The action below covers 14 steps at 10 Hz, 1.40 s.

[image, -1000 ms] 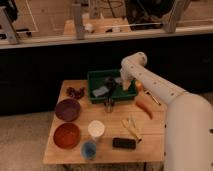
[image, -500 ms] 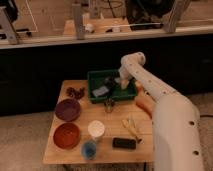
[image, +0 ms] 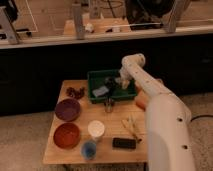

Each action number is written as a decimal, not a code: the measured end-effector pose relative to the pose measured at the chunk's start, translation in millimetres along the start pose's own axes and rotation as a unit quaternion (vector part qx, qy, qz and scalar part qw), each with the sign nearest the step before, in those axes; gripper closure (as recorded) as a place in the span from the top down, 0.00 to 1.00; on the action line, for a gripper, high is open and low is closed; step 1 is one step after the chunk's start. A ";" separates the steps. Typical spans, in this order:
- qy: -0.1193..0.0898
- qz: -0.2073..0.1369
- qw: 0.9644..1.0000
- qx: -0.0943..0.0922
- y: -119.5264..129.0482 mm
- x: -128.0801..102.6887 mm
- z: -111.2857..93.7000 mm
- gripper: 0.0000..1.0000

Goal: Wipe table surface with towel

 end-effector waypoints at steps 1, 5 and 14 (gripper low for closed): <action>-0.001 0.000 1.000 -0.001 0.2 3.7 4.2 0.80; -0.006 -0.007 1.000 0.004 1.3 13.2 12.0 0.80; -0.024 -0.027 0.999 0.010 7.4 22.1 12.4 0.80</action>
